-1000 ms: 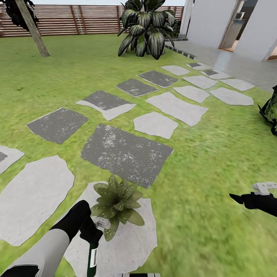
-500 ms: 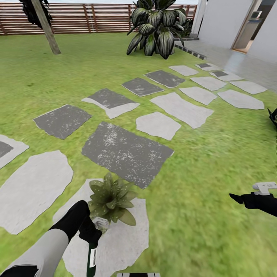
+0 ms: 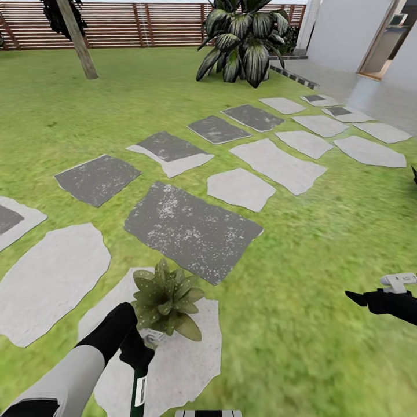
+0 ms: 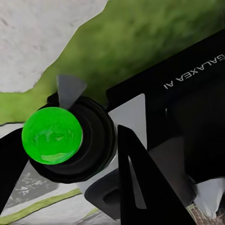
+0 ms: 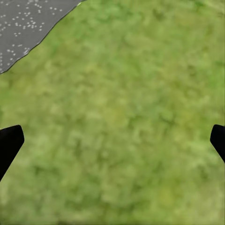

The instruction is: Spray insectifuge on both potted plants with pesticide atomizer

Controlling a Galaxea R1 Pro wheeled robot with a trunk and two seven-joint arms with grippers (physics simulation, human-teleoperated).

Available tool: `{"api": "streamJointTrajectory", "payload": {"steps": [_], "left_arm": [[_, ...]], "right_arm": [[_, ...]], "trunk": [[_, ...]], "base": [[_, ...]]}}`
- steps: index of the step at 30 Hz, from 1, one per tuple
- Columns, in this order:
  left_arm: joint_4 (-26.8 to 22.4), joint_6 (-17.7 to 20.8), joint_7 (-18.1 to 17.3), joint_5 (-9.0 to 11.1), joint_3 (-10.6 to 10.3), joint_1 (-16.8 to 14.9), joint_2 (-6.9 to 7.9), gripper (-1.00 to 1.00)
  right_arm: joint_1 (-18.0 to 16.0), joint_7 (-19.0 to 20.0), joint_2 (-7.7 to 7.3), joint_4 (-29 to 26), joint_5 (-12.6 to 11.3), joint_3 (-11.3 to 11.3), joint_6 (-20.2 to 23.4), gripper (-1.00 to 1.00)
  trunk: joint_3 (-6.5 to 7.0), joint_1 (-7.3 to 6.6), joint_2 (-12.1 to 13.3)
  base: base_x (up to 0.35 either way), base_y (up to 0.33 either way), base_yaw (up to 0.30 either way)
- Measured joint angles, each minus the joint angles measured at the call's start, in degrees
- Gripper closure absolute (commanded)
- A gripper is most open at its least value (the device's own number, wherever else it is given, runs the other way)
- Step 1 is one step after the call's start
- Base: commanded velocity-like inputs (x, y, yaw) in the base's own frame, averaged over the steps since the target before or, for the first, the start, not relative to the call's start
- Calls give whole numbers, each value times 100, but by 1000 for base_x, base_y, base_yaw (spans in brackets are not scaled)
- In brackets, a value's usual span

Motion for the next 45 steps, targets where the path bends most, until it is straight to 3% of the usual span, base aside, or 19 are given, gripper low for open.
{"api": "streamJointTrajectory", "payload": {"steps": [13,21,34,45], "left_arm": [[127,17,0,0,-7,-19,-37,100],[126,24,1,3,-6,-82,-44,100],[123,28,3,10,-3,-154,-188,100],[123,34,2,10,7,-214,-187,100]], "right_arm": [[-1,3,25,3,-5,53,1,-100],[-1,3,41,2,-5,61,5,-100],[-1,3,37,8,-6,54,0,-100],[0,2,25,8,-2,41,-8,-100]], "trunk": [[-57,0,0],[-112,0,0],[-198,0,0],[-222,0,0]], "base": [[0,-15,109],[0,-288,172],[0,-314,168],[0,-53,31]]}}
